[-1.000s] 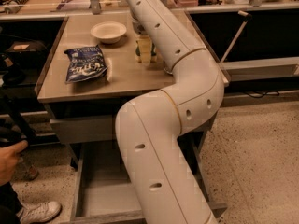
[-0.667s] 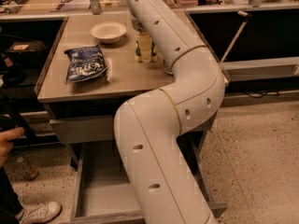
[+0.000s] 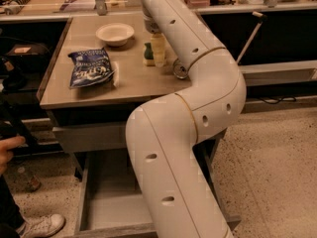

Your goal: Place sponge into middle drawer

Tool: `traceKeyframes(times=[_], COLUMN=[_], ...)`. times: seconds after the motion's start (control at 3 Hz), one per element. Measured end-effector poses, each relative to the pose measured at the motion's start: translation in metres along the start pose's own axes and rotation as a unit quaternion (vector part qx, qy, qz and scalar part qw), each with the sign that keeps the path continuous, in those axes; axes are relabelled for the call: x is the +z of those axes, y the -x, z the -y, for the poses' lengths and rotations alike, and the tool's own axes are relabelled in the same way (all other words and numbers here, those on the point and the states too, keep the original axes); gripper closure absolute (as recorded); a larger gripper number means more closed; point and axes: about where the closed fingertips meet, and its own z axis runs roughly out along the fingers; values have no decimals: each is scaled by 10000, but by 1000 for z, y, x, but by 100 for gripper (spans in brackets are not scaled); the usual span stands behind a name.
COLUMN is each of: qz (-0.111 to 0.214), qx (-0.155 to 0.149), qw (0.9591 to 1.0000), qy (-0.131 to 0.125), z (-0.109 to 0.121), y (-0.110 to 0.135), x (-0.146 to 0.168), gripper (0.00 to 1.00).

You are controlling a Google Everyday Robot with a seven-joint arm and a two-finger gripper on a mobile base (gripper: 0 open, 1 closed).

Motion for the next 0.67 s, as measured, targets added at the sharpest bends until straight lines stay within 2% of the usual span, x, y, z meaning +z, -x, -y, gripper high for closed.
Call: traceKeyframes(times=[0.67], qz=[-8], qx=[-122], qw=[9999], qy=[120], z=[-7], y=[-8], x=[-2], gripper=[0])
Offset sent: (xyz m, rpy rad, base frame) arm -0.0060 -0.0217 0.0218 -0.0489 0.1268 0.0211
